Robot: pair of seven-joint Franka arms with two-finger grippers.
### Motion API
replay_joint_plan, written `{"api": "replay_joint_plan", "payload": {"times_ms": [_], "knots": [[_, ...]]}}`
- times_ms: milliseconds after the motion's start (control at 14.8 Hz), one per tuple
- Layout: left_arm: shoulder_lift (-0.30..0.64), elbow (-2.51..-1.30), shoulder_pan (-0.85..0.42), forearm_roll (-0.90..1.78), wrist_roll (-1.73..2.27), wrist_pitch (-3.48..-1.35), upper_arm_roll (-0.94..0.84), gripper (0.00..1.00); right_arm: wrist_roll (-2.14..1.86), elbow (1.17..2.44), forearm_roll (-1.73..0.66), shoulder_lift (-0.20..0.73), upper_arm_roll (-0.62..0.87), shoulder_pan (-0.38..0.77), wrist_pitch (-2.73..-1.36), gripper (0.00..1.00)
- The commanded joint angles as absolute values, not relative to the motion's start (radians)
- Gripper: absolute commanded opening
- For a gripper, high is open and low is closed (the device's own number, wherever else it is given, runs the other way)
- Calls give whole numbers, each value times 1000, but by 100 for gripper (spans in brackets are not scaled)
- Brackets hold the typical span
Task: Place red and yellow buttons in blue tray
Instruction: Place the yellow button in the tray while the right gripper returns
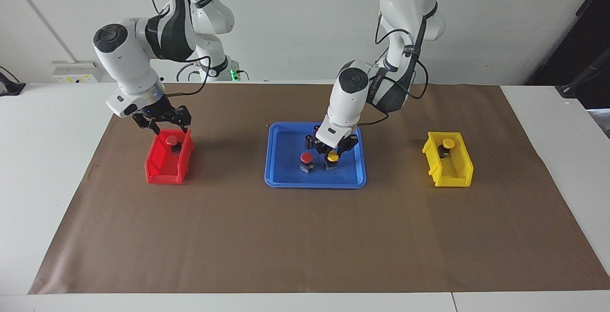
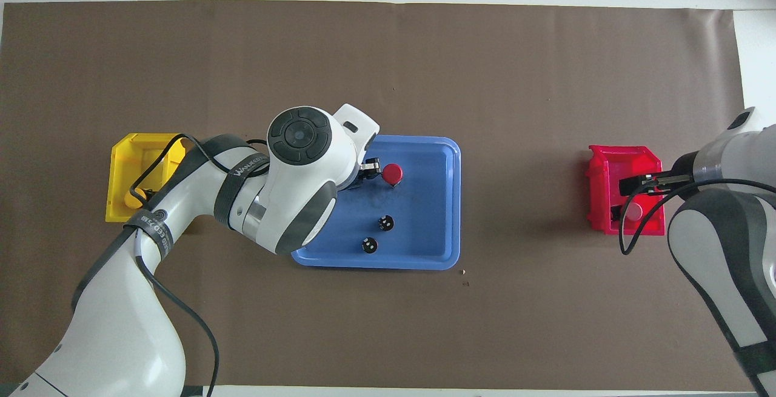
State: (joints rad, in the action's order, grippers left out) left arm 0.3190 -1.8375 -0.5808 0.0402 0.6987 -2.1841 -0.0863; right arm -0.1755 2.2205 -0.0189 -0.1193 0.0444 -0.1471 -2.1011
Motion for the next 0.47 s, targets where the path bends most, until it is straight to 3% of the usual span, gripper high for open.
{"api": "replay_joint_plan", "payload": {"times_ms": [0,135,271,406], "knots": [[299,-1816,-586,60,703,-2119,-72,76,-215,2289,-37,-138,58,-179,-2166,79],[259,-1773,-572,58,689,-2002,-69,80,-215,2296,-37,-117,58,-183,-2198,74],[203,-1753,-546,57,683,-1930,-58,100,-209,2301,-37,-107,58,-181,-2212,68],[134,-1732,-462,48,517,-1818,-58,100,-212,2324,-37,-107,58,-179,-2238,66]]}}
